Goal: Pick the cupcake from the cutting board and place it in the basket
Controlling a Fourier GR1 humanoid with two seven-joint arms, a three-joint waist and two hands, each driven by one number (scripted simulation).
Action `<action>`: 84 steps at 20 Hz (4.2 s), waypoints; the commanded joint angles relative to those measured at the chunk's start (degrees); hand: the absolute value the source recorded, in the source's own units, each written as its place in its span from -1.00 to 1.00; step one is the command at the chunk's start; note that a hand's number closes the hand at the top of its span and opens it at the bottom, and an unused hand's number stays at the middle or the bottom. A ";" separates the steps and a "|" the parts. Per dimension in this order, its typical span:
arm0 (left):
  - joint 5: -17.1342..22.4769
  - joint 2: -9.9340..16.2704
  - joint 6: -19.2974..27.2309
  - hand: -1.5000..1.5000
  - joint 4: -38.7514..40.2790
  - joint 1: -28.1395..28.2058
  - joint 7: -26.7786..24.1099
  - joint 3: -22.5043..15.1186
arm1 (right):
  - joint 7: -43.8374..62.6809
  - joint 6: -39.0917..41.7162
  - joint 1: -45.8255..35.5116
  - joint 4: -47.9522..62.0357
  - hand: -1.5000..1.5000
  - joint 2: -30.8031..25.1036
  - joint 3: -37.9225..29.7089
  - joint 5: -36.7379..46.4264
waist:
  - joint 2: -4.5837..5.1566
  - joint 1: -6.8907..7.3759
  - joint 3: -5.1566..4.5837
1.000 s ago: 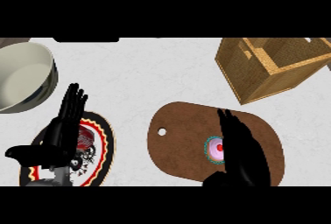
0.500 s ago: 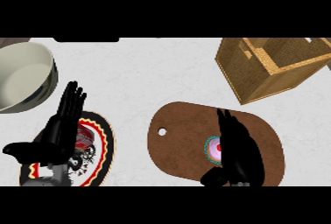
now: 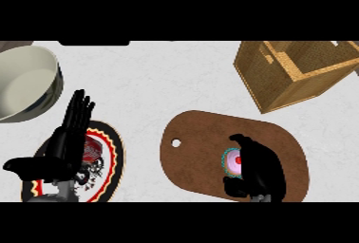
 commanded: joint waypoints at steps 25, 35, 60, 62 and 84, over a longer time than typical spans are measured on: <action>-1.84 -2.53 -2.47 0.00 -1.78 -3.39 2.35 -2.38 | 14.13 -12.87 -27.17 29.99 1.00 1.58 -26.29 14.51 | 3.99 7.10 -0.14; -2.59 -3.27 -2.93 0.00 -0.23 -6.25 2.94 -4.11 | 16.11 -27.13 -47.41 36.04 1.00 1.25 -33.83 28.56 | 3.56 9.57 -0.29; -3.06 -3.41 -2.29 0.00 2.05 -3.96 1.90 -3.27 | 28.16 -32.97 -68.11 60.56 1.00 2.18 -53.97 55.66 | 1.98 6.06 -0.31; -3.03 -2.93 -2.53 0.00 1.74 -3.68 1.81 -2.98 | 28.17 -32.74 -70.25 60.67 1.00 2.18 -55.63 56.90 | 1.80 6.09 -0.31; -2.91 -2.46 -1.71 0.00 2.11 -2.26 1.63 -0.36 | 26.41 -41.63 -63.48 67.87 1.00 2.19 -64.53 58.85 | 0.88 2.63 -0.16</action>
